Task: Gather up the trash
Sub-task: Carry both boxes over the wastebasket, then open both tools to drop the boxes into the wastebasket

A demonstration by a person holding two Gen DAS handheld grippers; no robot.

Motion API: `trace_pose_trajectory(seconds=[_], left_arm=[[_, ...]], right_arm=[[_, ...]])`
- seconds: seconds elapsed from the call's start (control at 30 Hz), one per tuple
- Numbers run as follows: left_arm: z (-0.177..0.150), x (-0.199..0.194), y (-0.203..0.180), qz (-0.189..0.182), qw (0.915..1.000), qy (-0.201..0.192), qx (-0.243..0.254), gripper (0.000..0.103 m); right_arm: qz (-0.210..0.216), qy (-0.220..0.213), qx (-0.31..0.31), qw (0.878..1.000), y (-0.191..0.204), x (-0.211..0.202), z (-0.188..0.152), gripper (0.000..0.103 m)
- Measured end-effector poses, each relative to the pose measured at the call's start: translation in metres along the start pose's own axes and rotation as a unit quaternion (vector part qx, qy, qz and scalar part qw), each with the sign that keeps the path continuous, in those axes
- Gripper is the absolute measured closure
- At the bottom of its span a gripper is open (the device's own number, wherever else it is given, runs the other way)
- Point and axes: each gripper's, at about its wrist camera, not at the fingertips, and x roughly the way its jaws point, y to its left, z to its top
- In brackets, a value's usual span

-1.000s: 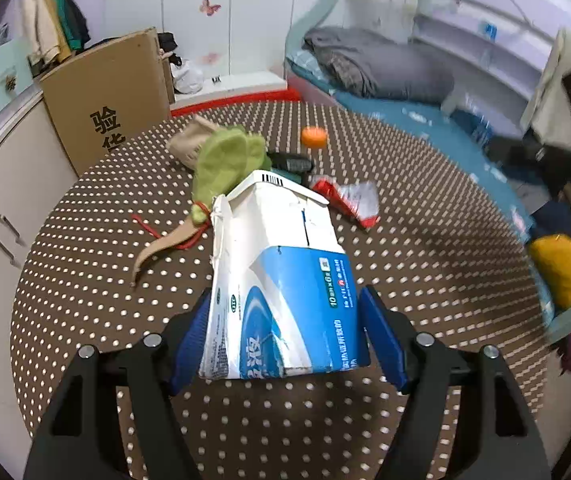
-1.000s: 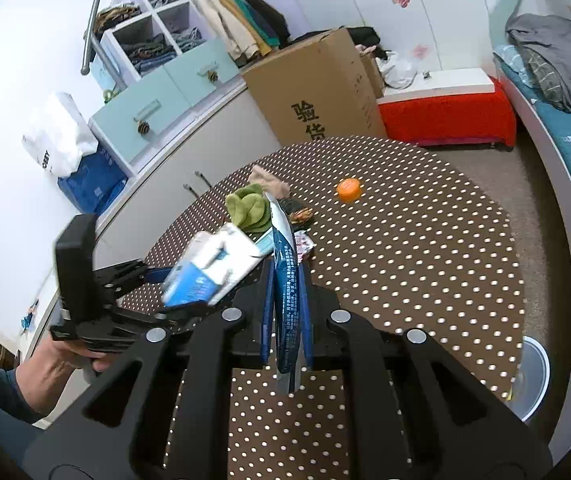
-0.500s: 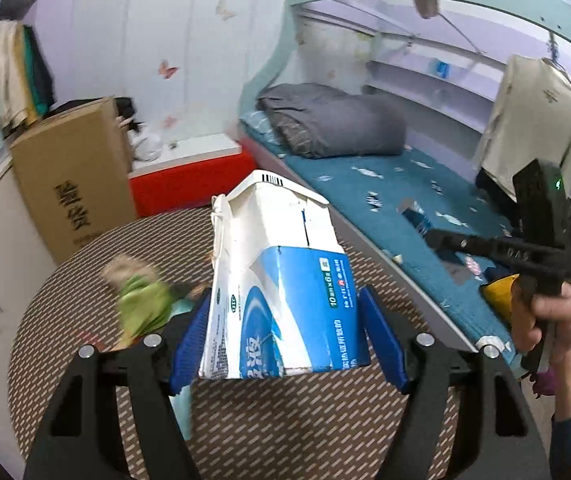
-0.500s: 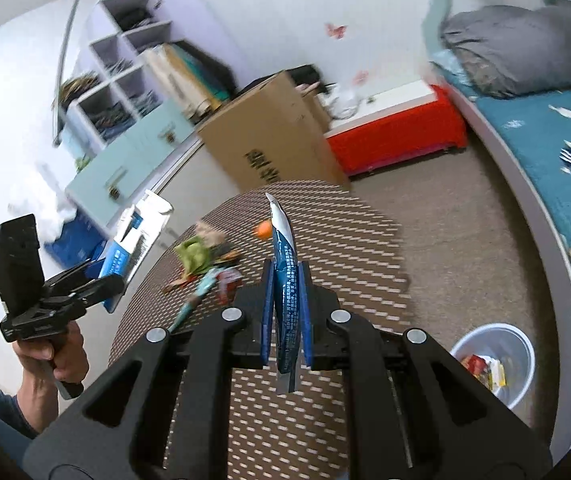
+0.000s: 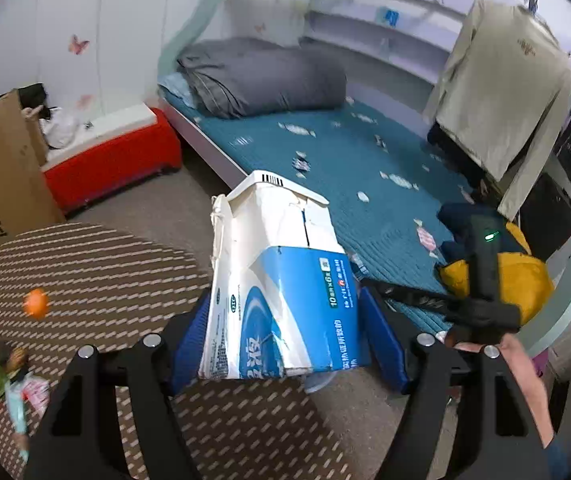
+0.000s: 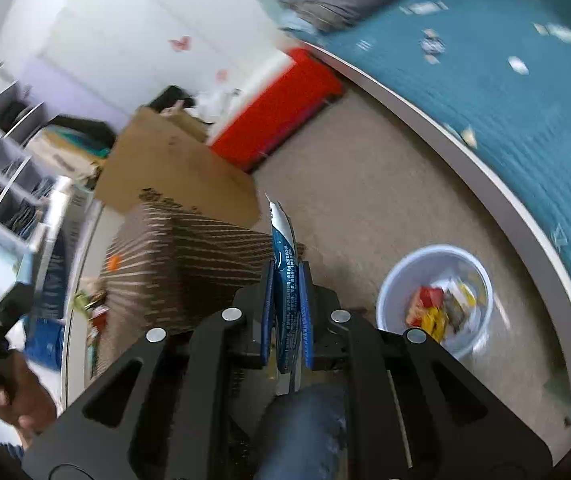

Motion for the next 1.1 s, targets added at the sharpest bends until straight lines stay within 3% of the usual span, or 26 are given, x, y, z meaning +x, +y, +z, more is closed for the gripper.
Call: trace_pose_trajectory(seconds=[0.27, 0.3, 0.33, 0.4, 0.57, 0.73, 0.87, 1.1], left_arm=[[0.013, 0.087, -0.035, 0.001, 0.9969, 0.075, 0.024, 0.032], [0.013, 0.095, -0.037, 0.002, 0.9962, 0.083, 0.026, 0.032], [0.012, 0.107, -0.042, 0.004, 0.9949, 0.096, 0.031, 0.031], [0.01, 0.121, -0.045, 0.008, 0.9928, 0.113, 0.038, 0.031], [0.004, 0.165, -0.059, 0.02, 0.9849, 0.163, 0.055, 0.031], [-0.002, 0.2, -0.073, 0.031, 0.9746, 0.207, 0.081, 0.022], [0.0, 0.202, -0.071, 0.061, 0.9722, 0.21, 0.085, 0.013], [0.007, 0.151, -0.062, 0.044, 0.9856, 0.15, 0.065, 0.013]], right_arm=[[-0.037, 0.053, 0.096, 0.993, -0.084, 0.062, 0.0, 0.087], [-0.04, 0.055, 0.115, 0.991, -0.097, 0.068, -0.002, 0.08], [-0.038, 0.052, 0.129, 0.989, -0.107, 0.069, -0.004, 0.059], [-0.039, 0.04, 0.149, 0.987, -0.119, 0.063, -0.006, 0.039], [-0.04, -0.003, 0.168, 0.985, -0.133, 0.027, -0.009, 0.033], [-0.042, -0.057, 0.169, 0.983, -0.13, -0.022, -0.012, 0.013], [-0.04, -0.08, 0.152, 0.984, -0.117, -0.046, -0.014, 0.006], [-0.066, -0.101, 0.12, 0.986, -0.083, -0.06, -0.019, 0.006]])
